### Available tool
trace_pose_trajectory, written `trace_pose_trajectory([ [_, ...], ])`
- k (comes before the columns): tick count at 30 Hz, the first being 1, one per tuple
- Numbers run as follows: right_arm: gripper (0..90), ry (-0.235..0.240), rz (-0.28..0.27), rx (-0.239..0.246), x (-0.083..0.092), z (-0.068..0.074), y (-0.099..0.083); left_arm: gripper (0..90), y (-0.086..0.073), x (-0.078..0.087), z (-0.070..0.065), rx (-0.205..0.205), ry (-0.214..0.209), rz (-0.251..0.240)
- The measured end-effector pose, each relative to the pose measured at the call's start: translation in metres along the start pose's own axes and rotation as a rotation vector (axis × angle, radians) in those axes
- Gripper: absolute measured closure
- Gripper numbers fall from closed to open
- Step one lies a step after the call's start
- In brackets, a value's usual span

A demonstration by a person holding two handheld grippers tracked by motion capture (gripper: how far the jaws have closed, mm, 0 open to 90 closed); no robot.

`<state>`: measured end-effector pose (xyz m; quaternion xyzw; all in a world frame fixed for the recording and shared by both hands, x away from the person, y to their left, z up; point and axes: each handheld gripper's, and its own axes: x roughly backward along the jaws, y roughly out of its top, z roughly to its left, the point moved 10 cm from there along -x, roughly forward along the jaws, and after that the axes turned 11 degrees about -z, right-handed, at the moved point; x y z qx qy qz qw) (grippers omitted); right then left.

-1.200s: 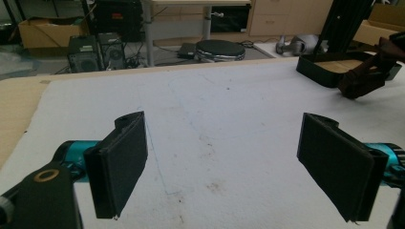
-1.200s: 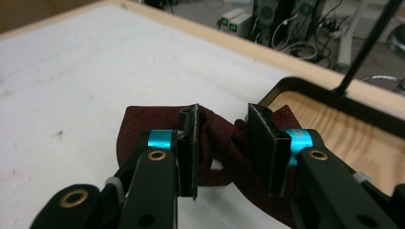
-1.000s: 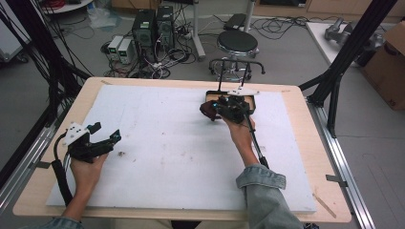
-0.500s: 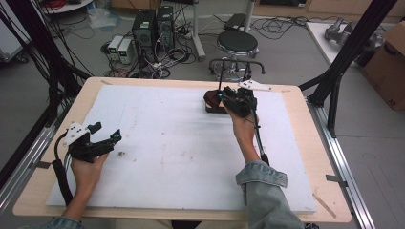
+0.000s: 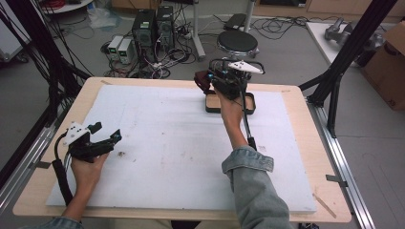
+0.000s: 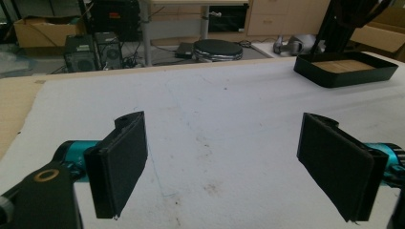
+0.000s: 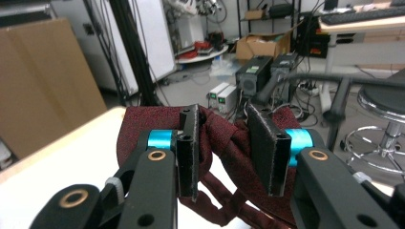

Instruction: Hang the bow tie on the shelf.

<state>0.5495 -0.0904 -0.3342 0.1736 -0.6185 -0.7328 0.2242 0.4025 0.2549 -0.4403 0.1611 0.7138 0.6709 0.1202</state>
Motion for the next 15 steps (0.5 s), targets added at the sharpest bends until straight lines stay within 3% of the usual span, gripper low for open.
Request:
trace_pose_trajectory([
  [8,66.0,-0.028,0.007,-0.031,-0.016,-0.006,0.003,17.9,0.0,-0.001,0.0,-0.001,-0.005,0.002],
  [15,65.9,-0.059,-0.026,-0.061,-0.024,-0.014,0.01,18.1,0.0,-0.001,0.0,0.001,-0.008,0.001],
])
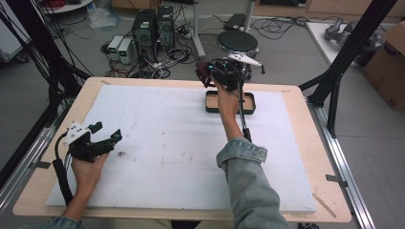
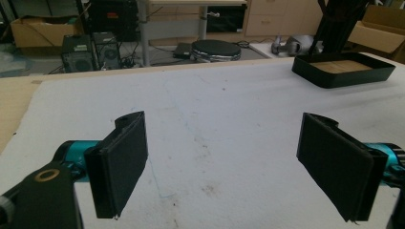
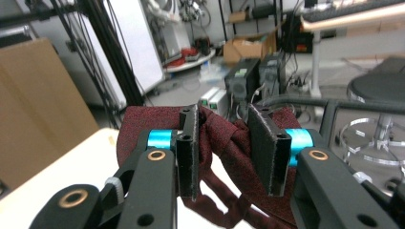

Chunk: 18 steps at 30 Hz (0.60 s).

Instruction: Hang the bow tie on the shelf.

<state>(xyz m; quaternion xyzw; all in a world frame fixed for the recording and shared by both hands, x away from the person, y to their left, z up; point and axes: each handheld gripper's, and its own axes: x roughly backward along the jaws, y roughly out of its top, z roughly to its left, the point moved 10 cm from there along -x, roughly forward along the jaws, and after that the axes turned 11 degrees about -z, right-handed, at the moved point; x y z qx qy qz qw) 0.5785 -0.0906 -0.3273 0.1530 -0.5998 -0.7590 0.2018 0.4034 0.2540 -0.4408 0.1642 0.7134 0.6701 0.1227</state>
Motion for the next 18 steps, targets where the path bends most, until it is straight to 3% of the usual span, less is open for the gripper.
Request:
trace_pose_trajectory([
  [8,65.8,-0.018,-0.031,-0.033,-0.008,-0.009,0.002,18.1,0.0,0.0,0.0,0.003,0.0,-0.001],
  [13,65.6,-0.006,-0.044,-0.023,-0.013,-0.01,0.006,18.1,0.0,0.0,0.0,0.002,-0.001,0.003],
  [15,65.4,0.0,-0.039,-0.047,-0.017,-0.013,0.007,18.1,0.0,0.0,0.0,0.003,-0.003,0.001],
  [18,65.4,0.0,-0.06,-0.047,-0.018,-0.013,0.011,18.1,-0.001,0.0,0.0,0.006,-0.003,0.004],
])
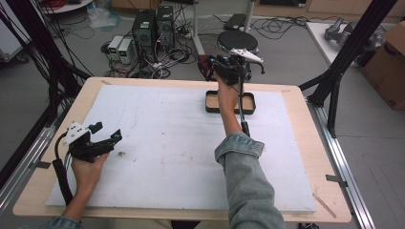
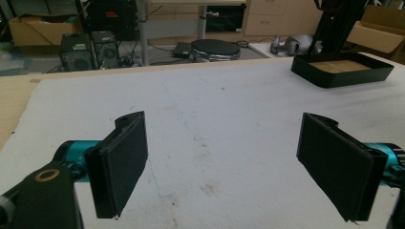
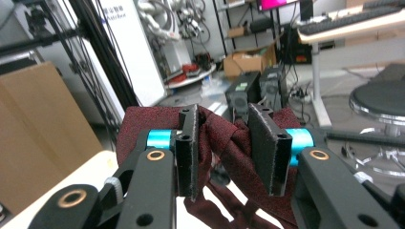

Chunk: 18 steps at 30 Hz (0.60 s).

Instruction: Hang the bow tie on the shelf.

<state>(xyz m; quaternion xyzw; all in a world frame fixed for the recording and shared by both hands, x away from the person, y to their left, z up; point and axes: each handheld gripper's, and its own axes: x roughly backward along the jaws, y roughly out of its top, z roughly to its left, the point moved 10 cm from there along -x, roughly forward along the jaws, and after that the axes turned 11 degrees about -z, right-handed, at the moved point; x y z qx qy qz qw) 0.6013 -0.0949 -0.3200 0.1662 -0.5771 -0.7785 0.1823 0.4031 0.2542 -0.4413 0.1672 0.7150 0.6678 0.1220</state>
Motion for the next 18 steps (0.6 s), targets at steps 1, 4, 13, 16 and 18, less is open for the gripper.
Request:
trace_pose_trajectory([
  [1,65.4,-0.002,0.004,0.001,-0.001,-0.0003,-0.0002,18.1,0.0,0.0,-0.0001,0.0,0.0,0.0],
  [4,65.4,-0.006,0.004,0.008,-0.0032,-0.0025,-0.0019,18.1,0.0,-0.0002,-0.0007,0.0,-0.003,-0.001],
  [13,64.6,0.02,-0.02,0.01,-0.008,-0.0052,-0.0012,18.1,-0.0003,-0.0013,-0.0015,0.002,-0.005,-0.002],
  [16,64.6,0.029,-0.031,0.016,-0.0079,-0.0038,0.0012,18.1,-0.0003,-0.0015,-0.0016,0.002,-0.006,-0.002],
  [18,64.6,0.029,-0.042,0.011,-0.0078,-0.0035,0.0032,18.1,-0.0003,-0.0014,-0.0016,0.003,-0.007,-0.002],
])
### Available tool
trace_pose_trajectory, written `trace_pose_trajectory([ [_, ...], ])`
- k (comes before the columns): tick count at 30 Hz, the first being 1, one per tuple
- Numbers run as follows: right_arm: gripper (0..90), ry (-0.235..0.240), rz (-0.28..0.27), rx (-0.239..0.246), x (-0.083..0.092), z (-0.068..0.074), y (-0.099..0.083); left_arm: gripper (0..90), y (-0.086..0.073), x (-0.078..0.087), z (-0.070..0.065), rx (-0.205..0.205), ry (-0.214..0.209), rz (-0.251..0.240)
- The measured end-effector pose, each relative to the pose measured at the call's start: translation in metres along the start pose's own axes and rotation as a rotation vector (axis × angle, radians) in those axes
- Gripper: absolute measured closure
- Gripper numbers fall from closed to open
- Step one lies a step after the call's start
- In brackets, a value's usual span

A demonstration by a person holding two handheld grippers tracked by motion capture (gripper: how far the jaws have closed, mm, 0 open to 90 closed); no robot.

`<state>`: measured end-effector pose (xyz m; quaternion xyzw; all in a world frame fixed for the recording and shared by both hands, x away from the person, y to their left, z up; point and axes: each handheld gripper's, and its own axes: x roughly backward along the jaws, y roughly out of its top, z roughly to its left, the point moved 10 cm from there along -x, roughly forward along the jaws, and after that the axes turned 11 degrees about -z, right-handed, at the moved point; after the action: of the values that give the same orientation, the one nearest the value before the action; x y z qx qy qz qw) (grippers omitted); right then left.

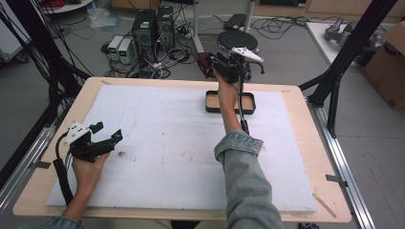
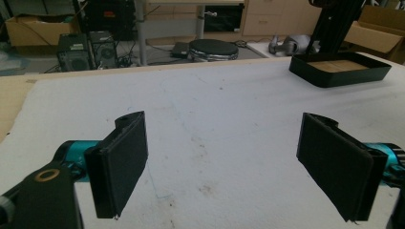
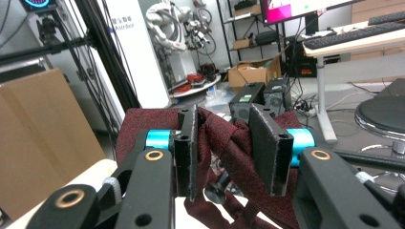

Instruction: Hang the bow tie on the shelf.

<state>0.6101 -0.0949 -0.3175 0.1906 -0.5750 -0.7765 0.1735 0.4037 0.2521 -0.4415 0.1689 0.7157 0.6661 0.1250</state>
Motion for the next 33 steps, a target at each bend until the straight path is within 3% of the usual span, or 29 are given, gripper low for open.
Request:
trace_pose_trajectory([
  [6,64.6,0.013,0.001,0.007,-0.006,0.004,0.001,18.1,0.0,0.0,0.0,-0.002,-0.003,0.001],
  [10,64.3,0.0,0.041,0.04,-0.014,0.008,-0.004,18.1,0.0,0.0,0.0,0.001,-0.002,0.001],
  [13,64.0,-0.014,0.043,0.059,-0.018,0.011,-0.005,18.1,0.0,0.0,0.0,0.002,-0.005,0.001],
  [18,62.7,-0.051,0.084,0.066,-0.019,0.005,-0.014,18.1,0.0,0.001,0.0,0.003,-0.007,0.002],
  [24,59.4,-0.054,0.084,0.101,-0.018,0.007,-0.012,18.1,-0.001,0.0,-0.001,0.003,-0.009,0.005],
  [33,52.2,-0.058,0.088,0.108,-0.017,0.007,-0.011,18.1,-0.001,0.0,-0.001,0.003,-0.01,0.003],
])
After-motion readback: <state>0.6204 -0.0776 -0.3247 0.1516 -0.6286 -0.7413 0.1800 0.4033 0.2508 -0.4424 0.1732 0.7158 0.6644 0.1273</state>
